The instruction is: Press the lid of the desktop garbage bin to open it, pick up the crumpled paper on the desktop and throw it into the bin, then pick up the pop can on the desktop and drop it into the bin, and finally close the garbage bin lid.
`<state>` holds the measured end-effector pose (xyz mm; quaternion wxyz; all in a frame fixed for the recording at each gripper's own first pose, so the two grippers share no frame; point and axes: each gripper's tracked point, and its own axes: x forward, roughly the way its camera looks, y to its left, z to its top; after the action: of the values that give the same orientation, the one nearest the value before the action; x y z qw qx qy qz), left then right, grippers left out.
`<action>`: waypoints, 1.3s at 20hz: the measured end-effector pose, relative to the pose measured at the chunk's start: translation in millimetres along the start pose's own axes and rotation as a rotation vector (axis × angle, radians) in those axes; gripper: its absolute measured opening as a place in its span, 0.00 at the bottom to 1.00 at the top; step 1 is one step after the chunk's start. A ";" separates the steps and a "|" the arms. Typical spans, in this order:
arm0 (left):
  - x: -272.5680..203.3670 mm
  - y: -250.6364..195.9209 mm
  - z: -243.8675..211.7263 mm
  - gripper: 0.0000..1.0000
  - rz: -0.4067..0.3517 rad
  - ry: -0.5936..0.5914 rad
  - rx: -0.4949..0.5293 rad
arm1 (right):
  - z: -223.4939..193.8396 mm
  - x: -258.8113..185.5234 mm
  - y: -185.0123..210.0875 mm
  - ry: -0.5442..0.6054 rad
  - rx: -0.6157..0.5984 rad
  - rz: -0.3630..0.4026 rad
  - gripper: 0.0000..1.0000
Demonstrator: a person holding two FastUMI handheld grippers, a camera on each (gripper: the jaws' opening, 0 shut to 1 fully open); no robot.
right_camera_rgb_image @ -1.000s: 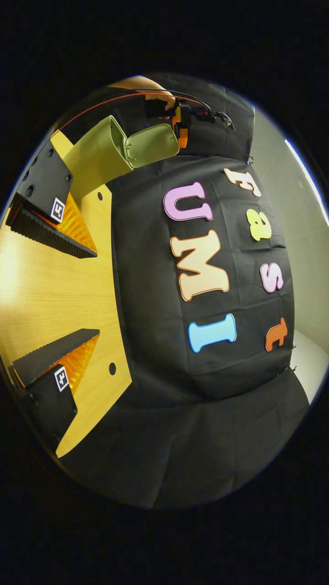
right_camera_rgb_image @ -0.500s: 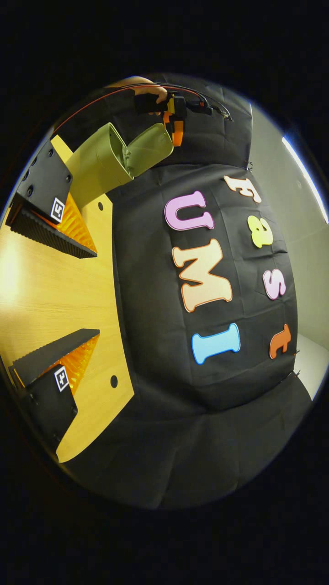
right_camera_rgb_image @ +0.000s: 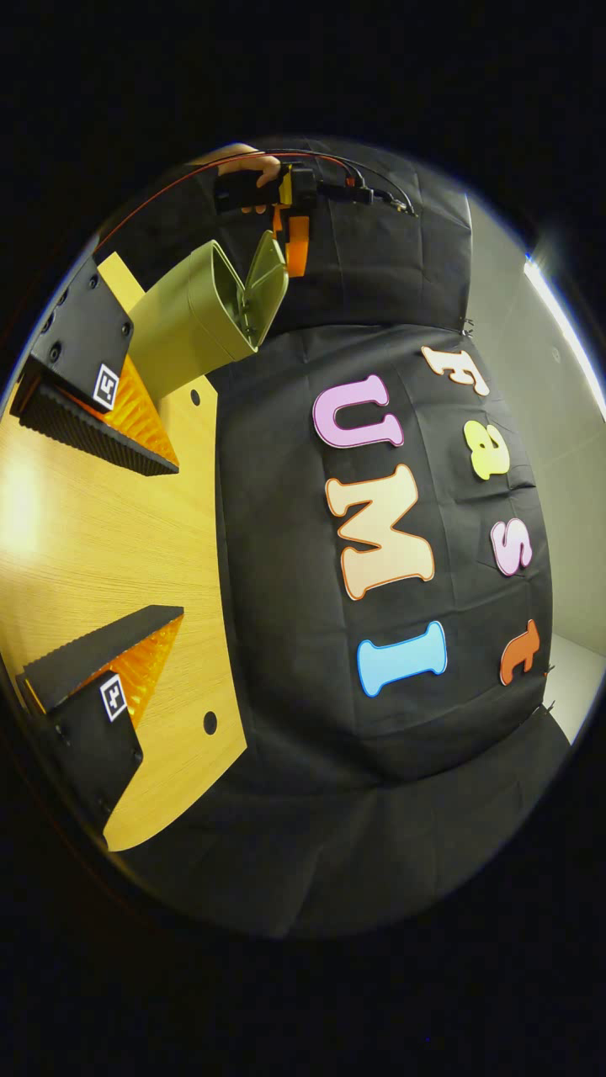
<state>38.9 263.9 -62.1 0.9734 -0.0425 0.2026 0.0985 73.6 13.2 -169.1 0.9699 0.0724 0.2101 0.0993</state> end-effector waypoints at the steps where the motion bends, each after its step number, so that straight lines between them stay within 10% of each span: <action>1: -2.5 -0.7 -8.7 0.97 -0.003 0.009 -0.003 | 0.9 -0.9 0.4 0.000 -0.005 0.001 0.98; 18: -5.6 -13.1 -96.6 0.91 -0.025 0.193 0.013 | -16.8 -7.7 10.7 0.040 -0.059 0.013 0.97; 26: -22.7 -57.1 -41.5 0.92 -0.052 -0.153 -0.033 | 35.8 -18.9 23.6 -0.092 -0.049 0.025 0.98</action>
<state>14.4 199.1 -88.4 0.9874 -0.0559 0.1250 0.0795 68.0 28.4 -125.1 0.9787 0.0560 0.1618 0.1132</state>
